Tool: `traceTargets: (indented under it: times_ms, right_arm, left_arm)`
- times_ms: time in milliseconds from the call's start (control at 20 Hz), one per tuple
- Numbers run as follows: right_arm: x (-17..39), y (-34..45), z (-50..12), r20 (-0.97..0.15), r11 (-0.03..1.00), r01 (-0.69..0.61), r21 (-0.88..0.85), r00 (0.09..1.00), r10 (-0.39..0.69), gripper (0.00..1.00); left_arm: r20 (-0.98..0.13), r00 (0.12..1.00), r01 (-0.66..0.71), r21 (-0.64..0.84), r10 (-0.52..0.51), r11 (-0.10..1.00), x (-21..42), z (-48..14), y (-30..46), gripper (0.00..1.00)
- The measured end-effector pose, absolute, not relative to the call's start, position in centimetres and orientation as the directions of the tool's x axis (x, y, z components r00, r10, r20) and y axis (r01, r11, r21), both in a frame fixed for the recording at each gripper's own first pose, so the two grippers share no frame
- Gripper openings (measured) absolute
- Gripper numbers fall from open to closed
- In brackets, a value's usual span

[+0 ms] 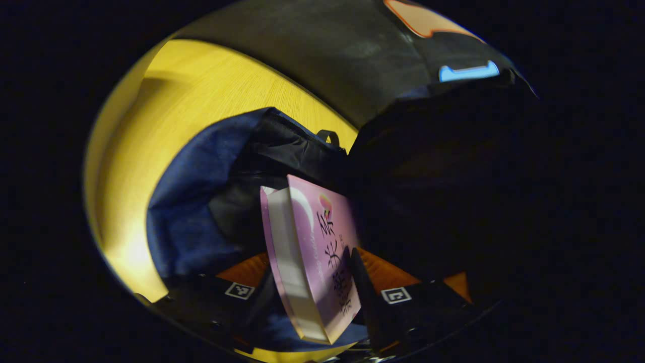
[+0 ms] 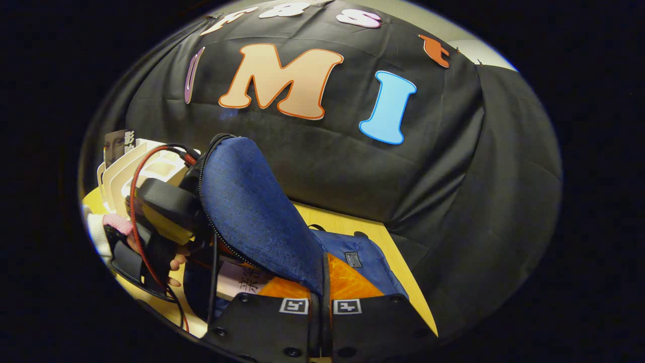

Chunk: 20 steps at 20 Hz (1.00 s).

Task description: Open the schoolbag, grab two books from the bookshelf and put them into the schoolbag.

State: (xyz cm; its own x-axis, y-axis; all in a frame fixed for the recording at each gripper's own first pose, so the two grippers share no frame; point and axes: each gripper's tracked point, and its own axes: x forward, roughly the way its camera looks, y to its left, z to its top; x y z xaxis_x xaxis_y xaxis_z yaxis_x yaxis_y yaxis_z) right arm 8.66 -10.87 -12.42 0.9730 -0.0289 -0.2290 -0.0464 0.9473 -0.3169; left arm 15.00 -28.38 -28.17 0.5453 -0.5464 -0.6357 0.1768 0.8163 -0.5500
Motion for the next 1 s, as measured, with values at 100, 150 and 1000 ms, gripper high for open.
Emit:
traceTargets:
  times_ms: [100,150,1000]
  right_arm:
    - [8.7,-10.9,-12.5,-0.231,0.949,-0.04,-0.313,0.972,-0.035,0.04]
    - [8.8,-11.0,-12.4,-0.232,0.948,-0.039,-0.315,0.972,-0.037,0.04]
    - [9.2,-9.8,-13.8,-0.255,0.922,-0.051,-0.384,0.965,-0.052,0.04]
  left_arm:
    - [-0.648,0.535,0.211,-0.519,-0.542,0.828,14.3,-27.9,-27.8,0.89]
    - [-0.655,0.526,0.219,-0.512,-0.543,0.83,13.5,-27.6,-27.4,0.89]
    - [-0.784,0.515,0.312,-0.206,-0.347,0.927,3.1,-12.1,-15.3,0.95]
